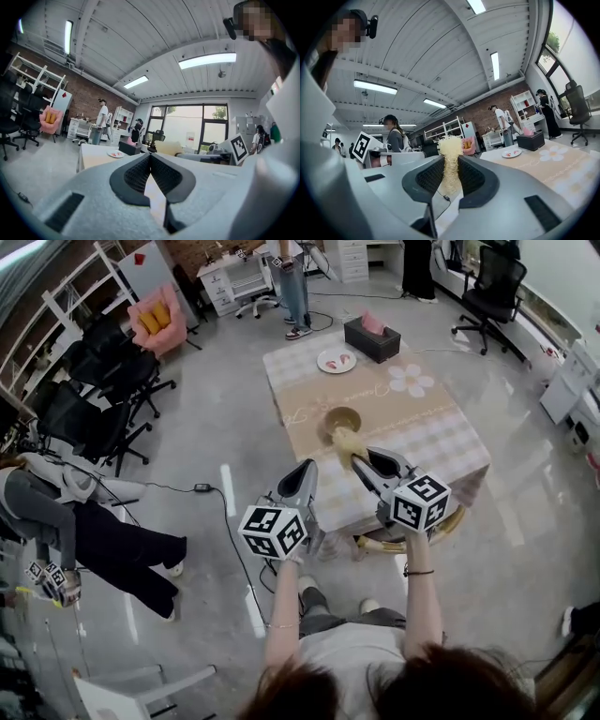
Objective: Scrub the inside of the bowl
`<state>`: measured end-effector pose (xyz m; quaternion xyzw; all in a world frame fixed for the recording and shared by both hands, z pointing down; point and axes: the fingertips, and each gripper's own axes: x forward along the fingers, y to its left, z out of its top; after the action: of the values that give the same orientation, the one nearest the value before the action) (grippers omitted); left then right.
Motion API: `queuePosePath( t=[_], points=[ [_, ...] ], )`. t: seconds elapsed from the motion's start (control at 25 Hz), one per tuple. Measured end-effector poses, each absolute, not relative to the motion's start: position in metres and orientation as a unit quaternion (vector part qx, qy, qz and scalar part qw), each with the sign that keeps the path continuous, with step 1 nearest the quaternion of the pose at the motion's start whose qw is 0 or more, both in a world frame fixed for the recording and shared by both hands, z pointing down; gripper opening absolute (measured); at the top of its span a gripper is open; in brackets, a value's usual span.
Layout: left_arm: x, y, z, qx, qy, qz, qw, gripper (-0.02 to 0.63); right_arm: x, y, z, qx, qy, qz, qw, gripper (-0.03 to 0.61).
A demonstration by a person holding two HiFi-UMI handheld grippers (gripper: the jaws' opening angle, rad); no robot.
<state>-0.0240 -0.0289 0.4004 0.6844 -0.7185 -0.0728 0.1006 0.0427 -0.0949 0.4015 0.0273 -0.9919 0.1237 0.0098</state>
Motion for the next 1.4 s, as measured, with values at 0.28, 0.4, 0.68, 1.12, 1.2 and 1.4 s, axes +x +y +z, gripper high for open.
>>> queuePosePath(
  t=[0.28,0.4,0.68,1.12,1.2,1.4],
  points=[
    [-0.054,-0.044,0.410,0.717,-0.684,-0.066,0.116,0.011,0.018,-0.100,0.411,0.073,-0.989,0.131,0.011,0.078],
    [-0.059,-0.049,0.414,0.733,-0.666,-0.060,0.122,0.011,0.016,-0.102,0.414,0.099,-0.986,0.136,0.009,0.080],
    [-0.078,-0.050,0.421,0.765,-0.629,-0.050,0.134,0.011,-0.003,-0.099,0.417,0.151,-0.978,0.143,0.002,0.078],
    [-0.097,-0.055,0.441,0.788,-0.594,-0.051,0.155,0.011,-0.013,-0.092,0.437,0.202,-0.968,0.151,0.009,0.078],
    [-0.100,-0.060,0.444,0.788,-0.592,-0.054,0.160,0.011,-0.015,-0.095,0.438,0.205,-0.967,0.149,0.013,0.078],
    [-0.102,-0.075,0.449,0.793,-0.583,-0.051,0.168,0.011,-0.020,-0.115,0.437,0.215,-0.965,0.153,0.013,0.078]
  ],
)
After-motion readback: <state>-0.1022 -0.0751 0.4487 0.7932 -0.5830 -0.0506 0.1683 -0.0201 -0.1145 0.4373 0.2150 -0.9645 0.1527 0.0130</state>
